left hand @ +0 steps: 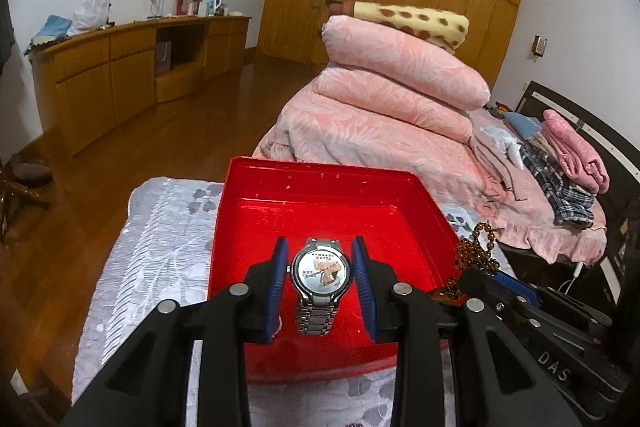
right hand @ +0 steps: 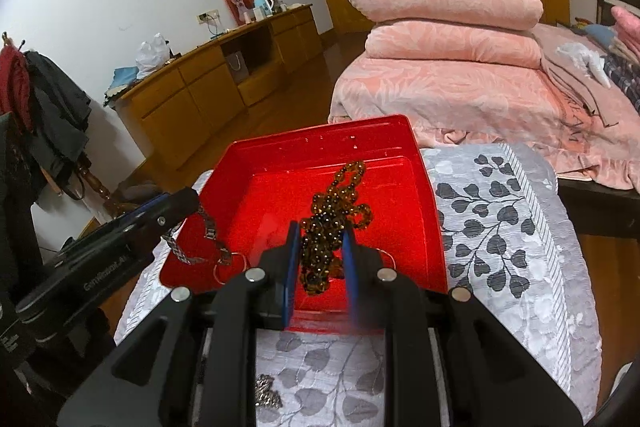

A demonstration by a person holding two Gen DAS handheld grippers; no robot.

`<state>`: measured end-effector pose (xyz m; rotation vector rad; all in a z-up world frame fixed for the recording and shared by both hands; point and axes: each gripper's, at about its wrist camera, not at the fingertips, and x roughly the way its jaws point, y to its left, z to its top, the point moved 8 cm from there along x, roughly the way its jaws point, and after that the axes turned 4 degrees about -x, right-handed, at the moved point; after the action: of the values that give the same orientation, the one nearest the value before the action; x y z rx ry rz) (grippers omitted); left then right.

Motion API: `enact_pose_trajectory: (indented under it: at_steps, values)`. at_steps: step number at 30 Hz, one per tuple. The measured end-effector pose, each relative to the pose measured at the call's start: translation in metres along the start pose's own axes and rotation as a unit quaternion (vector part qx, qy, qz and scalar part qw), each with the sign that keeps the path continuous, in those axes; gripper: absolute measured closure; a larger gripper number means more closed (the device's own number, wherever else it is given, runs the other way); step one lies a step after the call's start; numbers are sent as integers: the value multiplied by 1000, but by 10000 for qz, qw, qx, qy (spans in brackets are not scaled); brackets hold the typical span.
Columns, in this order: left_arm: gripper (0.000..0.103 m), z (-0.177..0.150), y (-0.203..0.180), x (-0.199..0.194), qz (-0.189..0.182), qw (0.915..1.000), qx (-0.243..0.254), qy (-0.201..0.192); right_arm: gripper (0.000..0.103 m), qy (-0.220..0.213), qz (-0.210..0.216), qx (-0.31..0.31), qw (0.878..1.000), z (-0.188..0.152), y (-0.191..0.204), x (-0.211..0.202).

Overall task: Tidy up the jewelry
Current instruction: 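Lower the watch into the red box with the left tool while the right drops the amber strand in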

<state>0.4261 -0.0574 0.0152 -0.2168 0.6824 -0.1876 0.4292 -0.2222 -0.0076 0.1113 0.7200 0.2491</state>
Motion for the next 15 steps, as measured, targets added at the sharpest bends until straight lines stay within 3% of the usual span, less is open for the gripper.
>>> enact_pose_trajectory:
  at_steps: [7, 11, 13, 15]
  values:
    - [71, -10, 8, 26, 126, 9995, -60, 282, 84, 288, -73, 78, 9995, -10, -7, 24]
    - [69, -15, 14, 35, 231, 9987, -147, 436, 71, 288, -142, 17, 9995, -12, -7, 26]
    - [66, -15, 13, 30, 233, 9988, -127, 405, 70, 217, -147, 11, 9997, -10, -7, 22]
    - [55, -11, 11, 15, 270, 9994, -35, 213, 60, 123, -197, -26, 9997, -9, -8, 14]
